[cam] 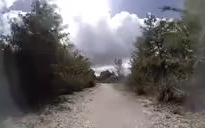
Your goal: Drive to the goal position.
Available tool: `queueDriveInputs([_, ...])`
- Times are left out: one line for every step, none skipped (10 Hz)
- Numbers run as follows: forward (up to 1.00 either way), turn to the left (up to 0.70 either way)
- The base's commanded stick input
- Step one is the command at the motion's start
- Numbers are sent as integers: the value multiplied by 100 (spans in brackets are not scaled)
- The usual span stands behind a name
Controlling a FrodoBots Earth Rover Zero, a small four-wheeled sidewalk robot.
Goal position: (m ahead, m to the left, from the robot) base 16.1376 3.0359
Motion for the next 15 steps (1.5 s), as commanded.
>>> queueDriveInputs([70, 0])
queueDriveInputs([70, 0])
queueDriveInputs([70, 0])
queueDriveInputs([70, 0])
queueDriveInputs([70, 0])
queueDriveInputs([70, 0])
queueDriveInputs([70, 0])
queueDriveInputs([70, 0])
queueDriveInputs([70, 0])
queueDriveInputs([70, 0])
queueDriveInputs([70, 0])
queueDriveInputs([70, 0])
queueDriveInputs([70, 0])
queueDriveInputs([70, 0])
queueDriveInputs([70, 0])
